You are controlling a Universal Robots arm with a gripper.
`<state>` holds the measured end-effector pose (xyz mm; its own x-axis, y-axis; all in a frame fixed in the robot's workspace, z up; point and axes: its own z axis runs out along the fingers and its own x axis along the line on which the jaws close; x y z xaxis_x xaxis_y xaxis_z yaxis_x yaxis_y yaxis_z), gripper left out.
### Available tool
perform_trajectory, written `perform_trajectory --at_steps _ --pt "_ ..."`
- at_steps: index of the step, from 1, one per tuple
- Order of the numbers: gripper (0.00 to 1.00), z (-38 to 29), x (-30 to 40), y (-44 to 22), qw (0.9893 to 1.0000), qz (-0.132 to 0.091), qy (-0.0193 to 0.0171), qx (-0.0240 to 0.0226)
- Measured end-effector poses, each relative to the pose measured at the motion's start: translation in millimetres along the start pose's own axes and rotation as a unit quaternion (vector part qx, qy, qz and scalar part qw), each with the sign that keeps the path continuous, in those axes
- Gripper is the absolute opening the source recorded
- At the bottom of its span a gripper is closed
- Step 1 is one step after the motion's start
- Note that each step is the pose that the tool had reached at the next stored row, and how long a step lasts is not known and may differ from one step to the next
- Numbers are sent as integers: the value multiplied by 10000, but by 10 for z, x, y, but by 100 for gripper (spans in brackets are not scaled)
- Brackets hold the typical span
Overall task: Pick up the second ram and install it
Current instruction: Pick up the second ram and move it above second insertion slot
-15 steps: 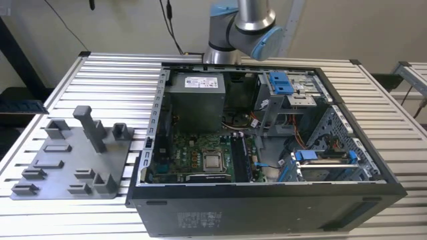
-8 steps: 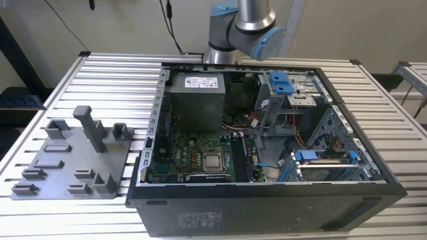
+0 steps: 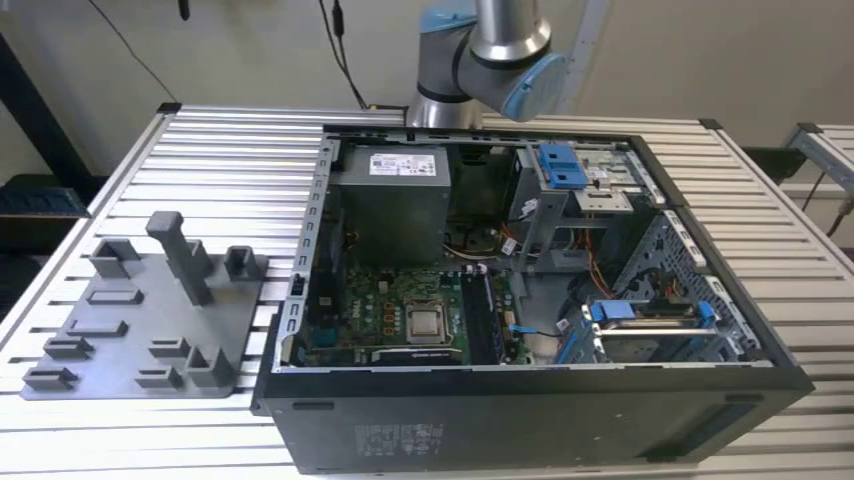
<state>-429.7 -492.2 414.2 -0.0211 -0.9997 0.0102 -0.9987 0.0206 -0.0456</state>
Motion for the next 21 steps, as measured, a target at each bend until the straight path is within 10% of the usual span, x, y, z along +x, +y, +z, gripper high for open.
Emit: perform_trajectory --at_steps 21 --pt "14 -43 -3 -152 10000 0 5 0"
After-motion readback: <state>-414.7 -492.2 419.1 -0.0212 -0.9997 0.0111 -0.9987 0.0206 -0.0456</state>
